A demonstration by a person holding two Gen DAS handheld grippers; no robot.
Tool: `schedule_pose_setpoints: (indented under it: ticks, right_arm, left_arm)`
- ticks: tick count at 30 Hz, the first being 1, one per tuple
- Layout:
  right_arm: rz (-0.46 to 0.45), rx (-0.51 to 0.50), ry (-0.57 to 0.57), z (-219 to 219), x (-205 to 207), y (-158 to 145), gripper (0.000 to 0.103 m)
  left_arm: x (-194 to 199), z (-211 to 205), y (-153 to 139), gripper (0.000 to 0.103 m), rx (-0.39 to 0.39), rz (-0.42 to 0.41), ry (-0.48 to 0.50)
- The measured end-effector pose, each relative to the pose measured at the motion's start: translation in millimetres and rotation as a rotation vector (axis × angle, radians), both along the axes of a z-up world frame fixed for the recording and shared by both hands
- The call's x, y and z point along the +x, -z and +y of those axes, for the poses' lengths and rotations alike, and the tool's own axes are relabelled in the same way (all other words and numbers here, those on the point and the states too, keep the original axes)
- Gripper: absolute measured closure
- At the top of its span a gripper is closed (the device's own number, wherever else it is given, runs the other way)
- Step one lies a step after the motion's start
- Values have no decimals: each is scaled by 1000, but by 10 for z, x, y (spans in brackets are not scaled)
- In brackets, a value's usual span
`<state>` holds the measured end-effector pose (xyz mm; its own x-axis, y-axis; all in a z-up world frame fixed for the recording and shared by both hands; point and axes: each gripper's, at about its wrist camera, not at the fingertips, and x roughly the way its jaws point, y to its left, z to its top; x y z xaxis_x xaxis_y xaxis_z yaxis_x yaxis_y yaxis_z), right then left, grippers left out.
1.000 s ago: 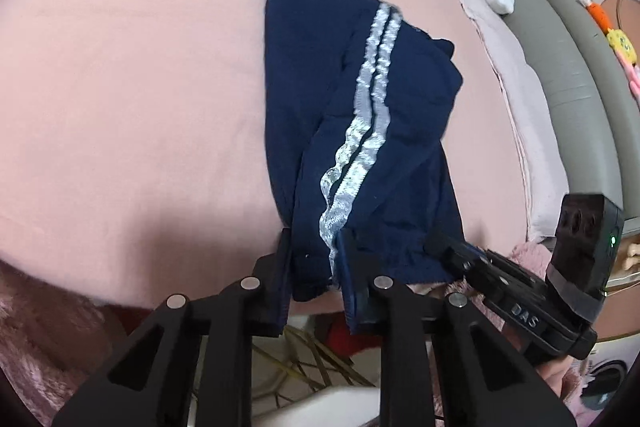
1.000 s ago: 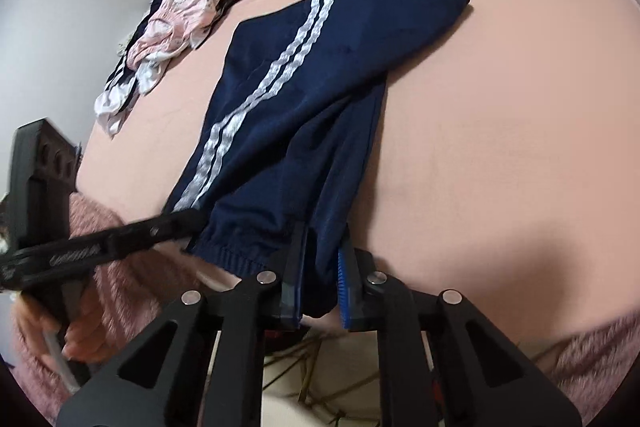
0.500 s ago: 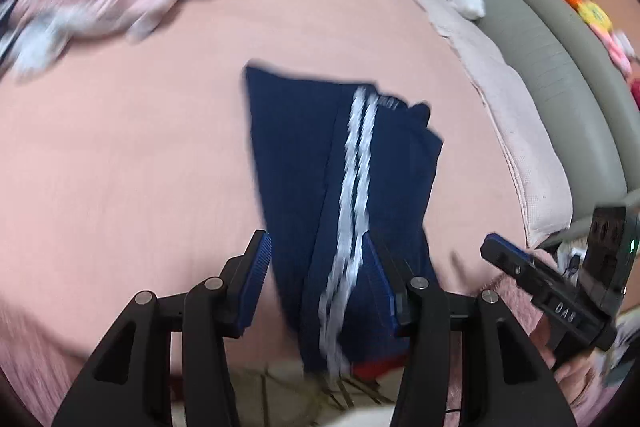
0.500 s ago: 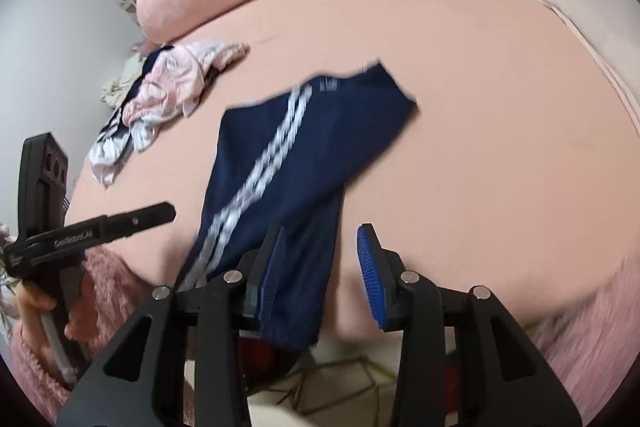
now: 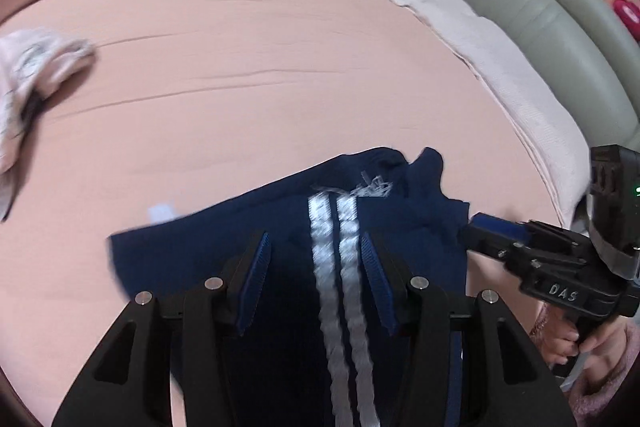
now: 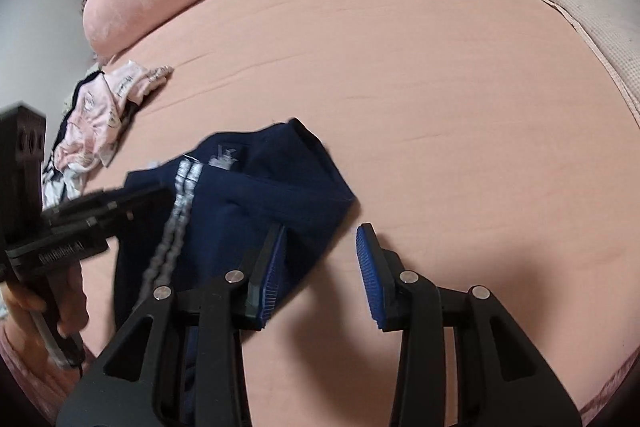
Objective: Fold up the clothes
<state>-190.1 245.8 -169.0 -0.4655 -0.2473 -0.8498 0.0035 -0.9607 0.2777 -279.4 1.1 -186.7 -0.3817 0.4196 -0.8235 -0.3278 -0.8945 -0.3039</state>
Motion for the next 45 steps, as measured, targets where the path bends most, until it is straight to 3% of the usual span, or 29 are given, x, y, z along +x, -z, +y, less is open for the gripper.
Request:
schedule_pose_setpoints:
  ticks: [1, 2, 3, 4, 6, 14, 17, 19, 22, 26, 29, 32, 34, 35, 37, 39, 41, 44, 45]
  right_arm:
    - [-4, 2, 2, 14, -4, 31, 66]
    - [-36, -16, 22, 42, -19, 73, 65]
    - [-67, -46, 35, 70, -43, 105, 65]
    - [-73, -59, 37, 99, -58, 100, 65]
    - [-73, -75, 39, 139, -109, 54, 65]
    - [-24, -44, 35, 151, -314, -176, 65]
    - [-17, -29, 42, 98, -366, -200, 65]
    - [-23, -27, 40, 63, -393, -186, 65]
    - [-35, -14, 14, -16, -425, -144, 65]
    - [-28, 80, -58, -241, -507, -117, 65]
    - [4, 172, -94, -405, -589, -116, 65]
    - [27, 161, -121, -477, -632, -129, 65]
    - [50, 171, -188, -627, -618, -149, 65]
    - [36, 236, -237, -765, -612, -102, 66]
    - [-20, 329, -231, -847, -654, 42, 67]
    - [-64, 241, -142, -675, -722, 118, 67]
    - [-53, 189, -55, -491, -742, 70, 67]
    - [-22, 217, 13, -341, -746, -11, 64]
    - [-22, 186, 14, -301, -739, -42, 64]
  left_arm:
    - [-25, 28, 29, 54, -15, 0, 14]
    - [-42, 45, 67, 65, -24, -5, 26]
    - [-43, 37, 69, 87, -21, -9, 22]
    - [-44, 29, 70, 94, -17, -13, 18]
    - [-41, 7, 58, 98, -11, -17, 9]
    - [165, -454, -480, 98, -2, 83, -96]
    - [195, -694, -485, 98, -74, 98, -154]
    - [169, -885, -370, 98, -93, 60, -223]
    - [87, -1184, -99, 98, 2, -63, -260]
    - [8, -1287, 113, 97, 60, -147, -264]
    - [26, -1250, 72, 92, 11, -124, -264]
    - [105, -1214, -85, 73, -108, -25, -300]
    - [164, -1200, -219, 72, -157, 54, -324]
    - [163, -1218, -248, 72, -153, 67, -339]
    - [151, -1217, -181, 72, -80, 26, -322]
    - [140, -1176, -69, 72, -36, -31, -293]
    - [143, -1058, 19, 72, -62, -55, -255]
    - [76, -967, 27, 72, -118, -56, -252]
    - [58, -980, -9, 70, -108, -59, -264]
